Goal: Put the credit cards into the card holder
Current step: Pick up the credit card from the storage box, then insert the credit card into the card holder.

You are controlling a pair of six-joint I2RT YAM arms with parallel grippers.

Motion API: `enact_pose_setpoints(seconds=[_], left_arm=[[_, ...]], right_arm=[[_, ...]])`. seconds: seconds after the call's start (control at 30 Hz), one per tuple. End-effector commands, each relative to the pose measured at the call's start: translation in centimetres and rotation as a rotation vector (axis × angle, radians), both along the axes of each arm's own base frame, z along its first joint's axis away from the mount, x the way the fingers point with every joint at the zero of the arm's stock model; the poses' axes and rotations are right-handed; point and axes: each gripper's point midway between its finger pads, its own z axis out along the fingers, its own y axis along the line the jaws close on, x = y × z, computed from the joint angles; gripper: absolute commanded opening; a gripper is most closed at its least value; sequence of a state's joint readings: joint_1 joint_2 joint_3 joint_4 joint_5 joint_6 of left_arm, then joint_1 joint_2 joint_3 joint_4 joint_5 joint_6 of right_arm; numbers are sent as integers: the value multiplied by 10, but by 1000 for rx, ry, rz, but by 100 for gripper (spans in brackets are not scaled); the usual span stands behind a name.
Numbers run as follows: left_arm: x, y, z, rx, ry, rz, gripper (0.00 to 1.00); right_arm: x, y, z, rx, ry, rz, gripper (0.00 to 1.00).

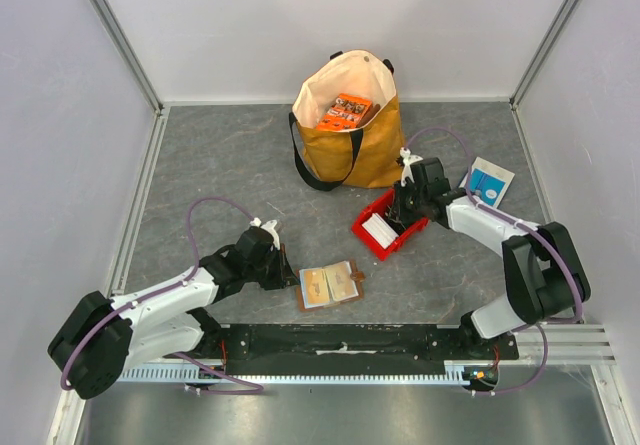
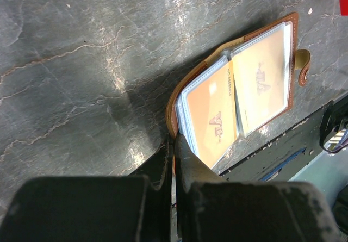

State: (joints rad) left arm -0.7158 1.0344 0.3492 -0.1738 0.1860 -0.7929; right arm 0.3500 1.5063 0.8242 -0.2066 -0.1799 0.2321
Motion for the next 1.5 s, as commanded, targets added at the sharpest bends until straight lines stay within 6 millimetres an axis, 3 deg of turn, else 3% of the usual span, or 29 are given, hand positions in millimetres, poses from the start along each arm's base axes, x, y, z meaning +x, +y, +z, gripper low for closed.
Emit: enact_pose_setpoints(seconds=[0.0, 0.13, 0.27, 0.47, 0.67, 0.77, 0.9, 1.17, 1.3, 1.47], left_arm=[[11, -13, 18, -39, -65, -40, 2], [11, -13, 18, -40, -65, -39, 2], [10, -13, 18, -45, -65, -49, 2], [6, -15, 19, -63, -65, -63, 2], [6, -16, 22, -75, -72, -69, 2], [6, -17, 24, -82, -76, -71, 2], [5, -19, 25, -93, -79, -83, 2], [4, -19, 26, -99, -79, -84, 2], [4, -19, 26, -98, -75, -83, 2], [3, -19, 28, -108, -76, -72, 2]], right_arm=[[6, 0, 2, -49, -4, 11, 17], [2, 4, -1, -66, 4, 36, 18], [4, 4, 8, -76, -21, 29, 1], [19, 0, 61, -62, -168, -4, 0], [17, -4, 111, -17, -265, -46, 0], [2, 6, 122, 52, -275, -54, 0], [-31, 34, 131, 134, -292, -33, 0], [-77, 64, 128, 329, -277, -109, 0], [-90, 82, 125, 369, -273, -123, 0], [-120, 118, 120, 409, -293, -154, 0]])
